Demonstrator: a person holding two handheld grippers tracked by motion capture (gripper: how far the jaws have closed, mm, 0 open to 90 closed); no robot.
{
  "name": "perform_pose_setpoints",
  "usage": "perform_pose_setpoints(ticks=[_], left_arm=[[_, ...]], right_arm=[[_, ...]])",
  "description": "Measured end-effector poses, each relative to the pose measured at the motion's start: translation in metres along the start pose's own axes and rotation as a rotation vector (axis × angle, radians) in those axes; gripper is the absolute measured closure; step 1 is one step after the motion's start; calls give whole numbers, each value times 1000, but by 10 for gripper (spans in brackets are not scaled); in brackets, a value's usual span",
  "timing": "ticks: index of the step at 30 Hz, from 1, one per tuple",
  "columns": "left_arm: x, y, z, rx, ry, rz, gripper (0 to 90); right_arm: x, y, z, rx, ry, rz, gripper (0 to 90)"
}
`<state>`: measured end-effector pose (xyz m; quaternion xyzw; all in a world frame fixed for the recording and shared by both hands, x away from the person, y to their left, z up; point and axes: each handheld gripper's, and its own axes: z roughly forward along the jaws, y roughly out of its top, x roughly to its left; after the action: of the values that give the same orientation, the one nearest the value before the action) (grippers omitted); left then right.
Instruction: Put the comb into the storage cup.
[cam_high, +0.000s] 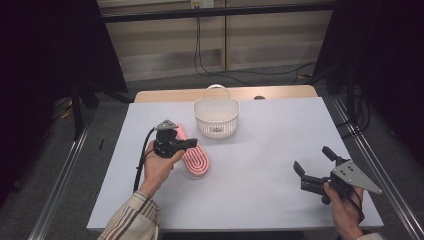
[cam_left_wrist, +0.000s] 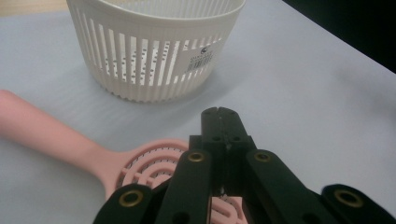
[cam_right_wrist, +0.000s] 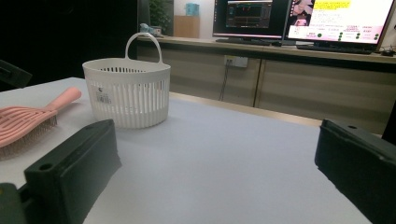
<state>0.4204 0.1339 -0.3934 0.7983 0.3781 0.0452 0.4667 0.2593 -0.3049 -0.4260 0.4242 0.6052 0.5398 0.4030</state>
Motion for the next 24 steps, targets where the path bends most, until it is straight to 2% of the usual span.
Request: perform_pose_setpoints(ticks=[2, 7, 14, 24], left_arm=[[0, 4, 4, 16, 8, -12, 900], [-6, 12, 11, 81, 15, -1, 900], [-16, 4, 22, 141, -5, 3, 900], [-27, 5, 35, 221, -21, 13, 900]], right_arm=[[0, 0, 1, 2, -2, 2, 0], [0, 0, 0, 1, 3, -1, 0], [0, 0, 0, 4, 9, -3, 0], [1, -1, 1, 11, 23, -4, 0]])
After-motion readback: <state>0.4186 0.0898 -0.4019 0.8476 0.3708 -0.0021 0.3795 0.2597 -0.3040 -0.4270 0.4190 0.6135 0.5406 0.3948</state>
